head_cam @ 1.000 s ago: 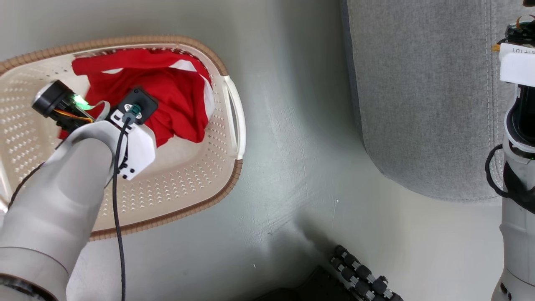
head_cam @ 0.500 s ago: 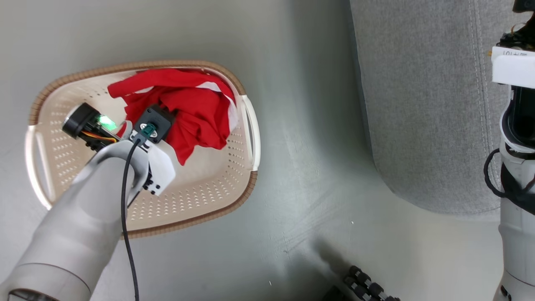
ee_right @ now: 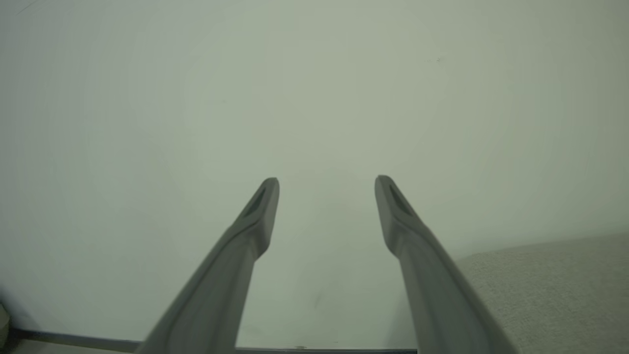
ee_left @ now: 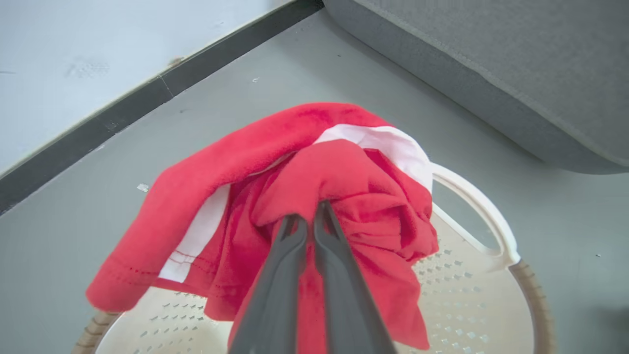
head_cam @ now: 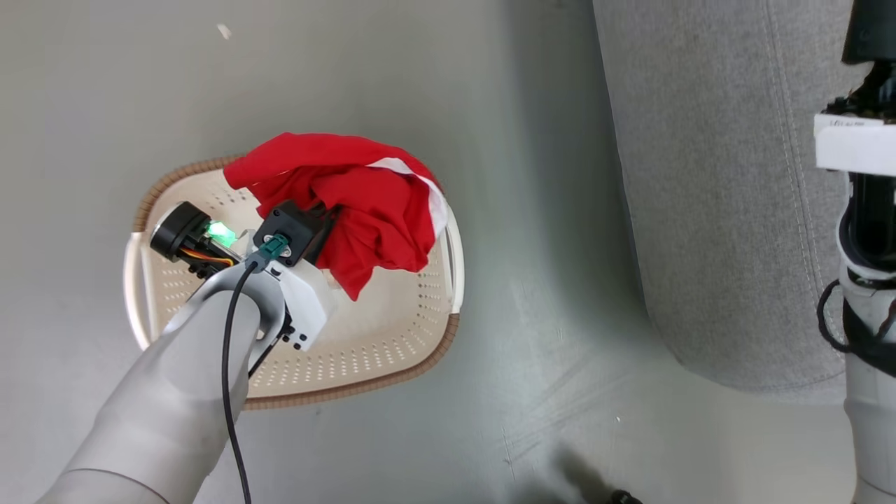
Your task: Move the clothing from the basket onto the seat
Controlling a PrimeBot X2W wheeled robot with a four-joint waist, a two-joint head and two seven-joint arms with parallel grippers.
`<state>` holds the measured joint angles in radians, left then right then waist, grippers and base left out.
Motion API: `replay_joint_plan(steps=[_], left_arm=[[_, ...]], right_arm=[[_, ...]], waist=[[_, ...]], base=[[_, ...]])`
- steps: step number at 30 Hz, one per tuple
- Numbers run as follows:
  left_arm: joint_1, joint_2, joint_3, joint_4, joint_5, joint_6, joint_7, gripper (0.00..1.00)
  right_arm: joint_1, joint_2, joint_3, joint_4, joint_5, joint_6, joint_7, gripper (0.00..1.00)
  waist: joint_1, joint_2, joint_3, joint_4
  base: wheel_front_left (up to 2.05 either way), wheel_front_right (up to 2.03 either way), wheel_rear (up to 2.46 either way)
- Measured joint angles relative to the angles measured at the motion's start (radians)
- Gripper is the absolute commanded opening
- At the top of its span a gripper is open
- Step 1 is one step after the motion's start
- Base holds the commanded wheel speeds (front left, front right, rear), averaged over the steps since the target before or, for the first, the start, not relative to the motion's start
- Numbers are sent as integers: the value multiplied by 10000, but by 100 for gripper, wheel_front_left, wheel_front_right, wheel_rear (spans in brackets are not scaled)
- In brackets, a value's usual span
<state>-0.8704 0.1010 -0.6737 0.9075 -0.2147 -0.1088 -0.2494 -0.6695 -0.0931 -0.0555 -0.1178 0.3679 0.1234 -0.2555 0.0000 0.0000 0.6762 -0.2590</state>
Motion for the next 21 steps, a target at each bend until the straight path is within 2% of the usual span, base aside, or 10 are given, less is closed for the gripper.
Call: replay_joint_plan(steps=[21], left_arm=[[1223,-81,1110,-2642,-957,6,-4,0]], right_arm=[[1455,-366,301,802,2,0,0,100]], waist=[[0,0,-2145,744]], base=[[0,0,0]])
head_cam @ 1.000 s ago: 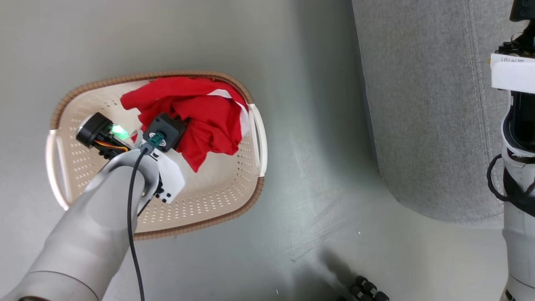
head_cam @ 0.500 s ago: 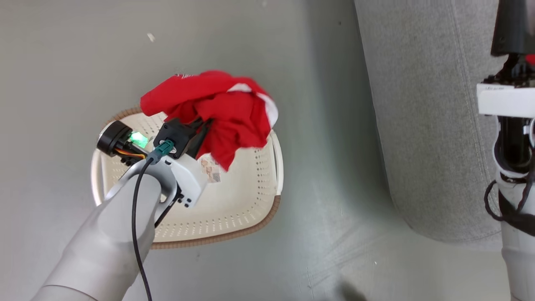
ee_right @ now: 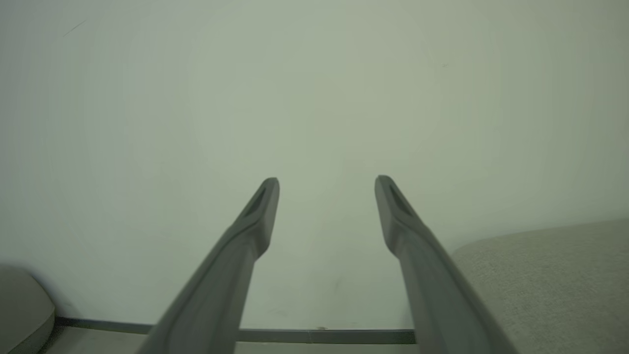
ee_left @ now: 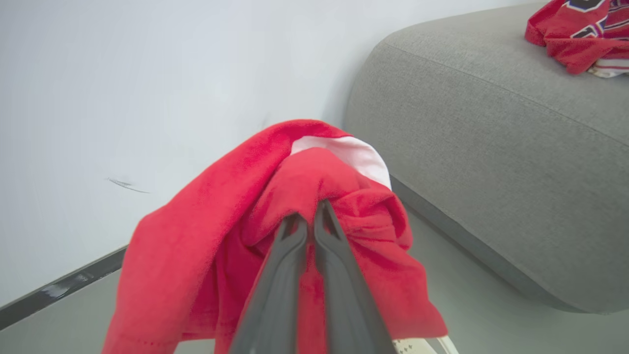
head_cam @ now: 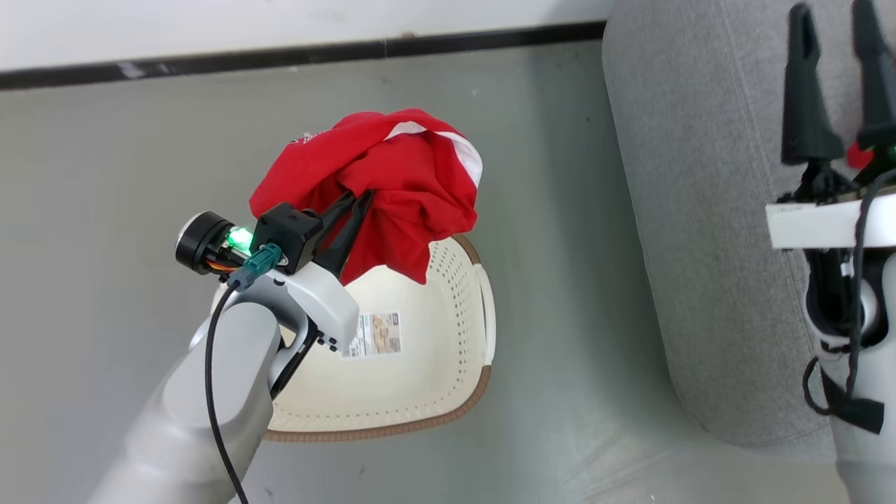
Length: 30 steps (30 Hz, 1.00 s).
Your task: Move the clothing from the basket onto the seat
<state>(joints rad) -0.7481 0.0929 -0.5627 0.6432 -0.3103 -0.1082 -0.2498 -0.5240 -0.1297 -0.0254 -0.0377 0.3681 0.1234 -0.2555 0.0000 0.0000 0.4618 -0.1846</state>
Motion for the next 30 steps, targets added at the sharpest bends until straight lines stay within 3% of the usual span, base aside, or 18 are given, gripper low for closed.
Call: replay_joint_plan(steps=[18,30], left_arm=[[899,-40,477,-1290,-420,-2,-25,0],[1313,-148,472,-1649,-767,-12,-25,0]], right_arm=[[1360,-290,663,600,109,0,2,100],[2364,-466,1693,986,382,0,2,100]], waist=[[0,0,-1912,570],[0,0,-3102,878]], base=[[0,0,0],[0,0,0]])
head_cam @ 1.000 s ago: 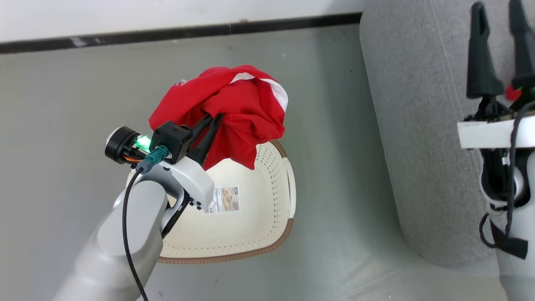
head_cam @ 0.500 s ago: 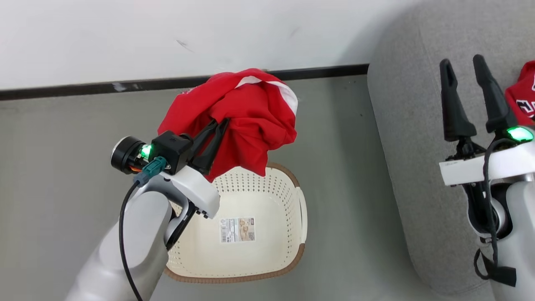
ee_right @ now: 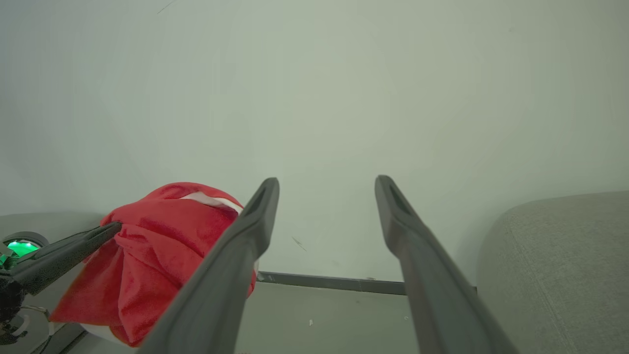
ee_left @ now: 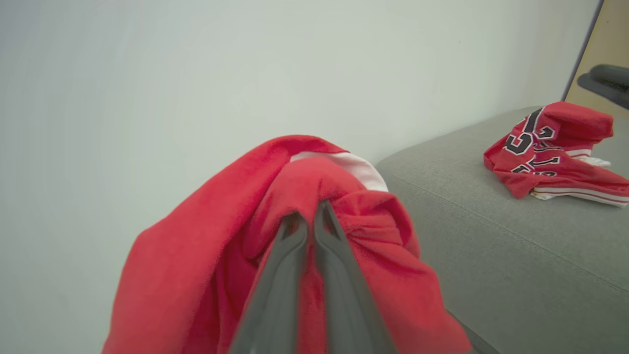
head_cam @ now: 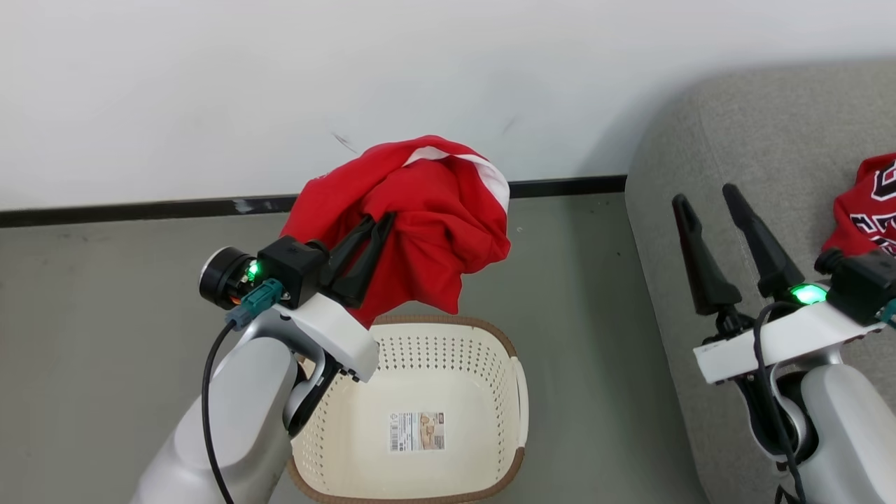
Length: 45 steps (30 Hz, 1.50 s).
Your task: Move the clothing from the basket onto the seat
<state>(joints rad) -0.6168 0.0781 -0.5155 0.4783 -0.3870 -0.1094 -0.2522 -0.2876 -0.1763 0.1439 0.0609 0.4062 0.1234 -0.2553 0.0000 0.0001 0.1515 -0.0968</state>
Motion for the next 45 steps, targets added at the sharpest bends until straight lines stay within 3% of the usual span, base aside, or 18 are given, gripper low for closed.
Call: replay_joint_plan(steps=[26,45], left_arm=[[453,-186,-782,-537,-194,-88,539,0],[705,-259,-1616,-1122,-439,-92,890,0]], right_arm=[[290,-1172,3766,857,130,0,2,100],[-958,-1145,5381,1954,268,2,2,100]], waist=[[0,0,-1244,579],[0,0,-1324,1012]], base=[[0,0,0],[0,0,0]])
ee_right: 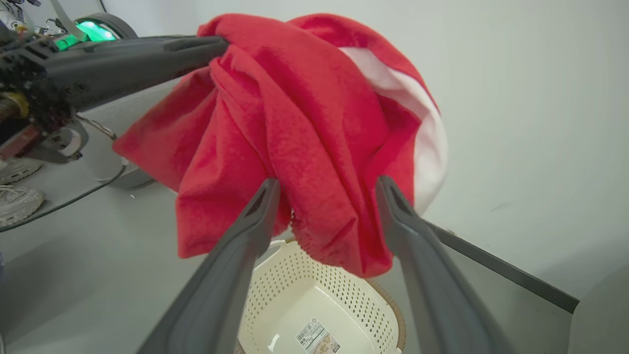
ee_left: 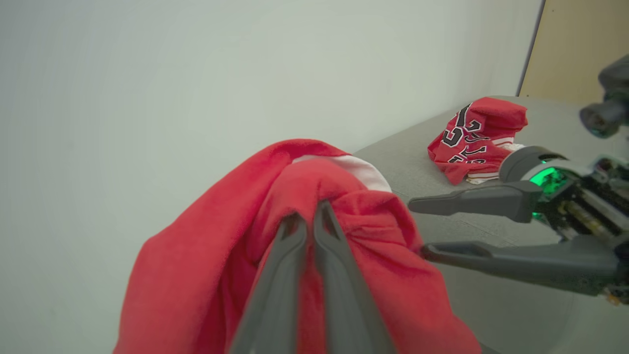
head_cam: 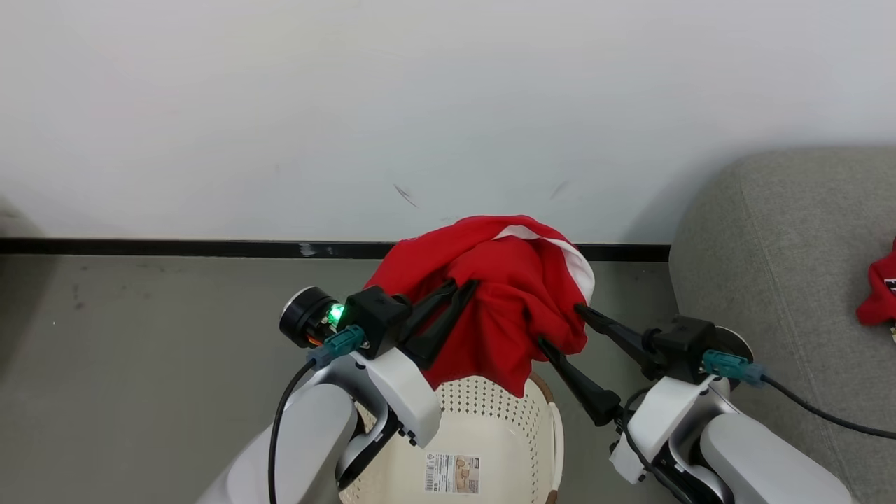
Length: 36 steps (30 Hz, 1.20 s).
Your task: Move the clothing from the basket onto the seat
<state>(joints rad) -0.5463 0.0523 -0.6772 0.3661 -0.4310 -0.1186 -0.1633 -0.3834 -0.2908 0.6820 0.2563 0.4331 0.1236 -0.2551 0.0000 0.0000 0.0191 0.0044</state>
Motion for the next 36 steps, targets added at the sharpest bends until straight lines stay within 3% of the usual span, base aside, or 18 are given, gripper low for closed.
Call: replay_joint_plan(steps=[8,16,17,18,19,20,21,22,36], left_arm=[[4,-12,-391,-288,0,-48,100,0],[33,-13,-767,-523,-8,-79,222,0],[56,-15,-798,-548,-25,-79,226,0],[70,-13,-825,-560,-54,-79,228,0],[87,-13,-842,-577,-77,-79,268,0],[103,-13,-861,-589,-84,-79,303,0],[109,-13,-880,-598,-84,-79,305,0],[112,-12,-894,-619,-86,-79,307,0],[231,142,-798,-719,-203,-79,405,0]], right_arm=[[-378,-29,767,523,79,0,0,100],[-781,-40,894,1053,215,0,0,100],[-791,-36,913,1087,245,0,0,80],[-791,-31,940,1116,253,0,0,46],[-792,-23,970,1143,261,0,0,40],[-802,-10,993,1164,286,0,0,26],[-830,6,1011,1195,314,0,0,4],[-888,17,1028,1221,339,0,0,0],[-1139,82,568,1296,512,0,0,0]], waist=[[0,0,-20,151],[0,0,-78,328],[0,0,-83,350],[0,0,-87,373],[0,0,-91,394],[0,0,-93,414],[0,0,-93,432],[0,0,-93,449],[0,0,-52,413]], base=[[0,0,0],[0,0,0],[0,0,0],[0,0,0],[0,0,0],[0,0,0],[0,0,0],[0,0,0],[0,0,0]])
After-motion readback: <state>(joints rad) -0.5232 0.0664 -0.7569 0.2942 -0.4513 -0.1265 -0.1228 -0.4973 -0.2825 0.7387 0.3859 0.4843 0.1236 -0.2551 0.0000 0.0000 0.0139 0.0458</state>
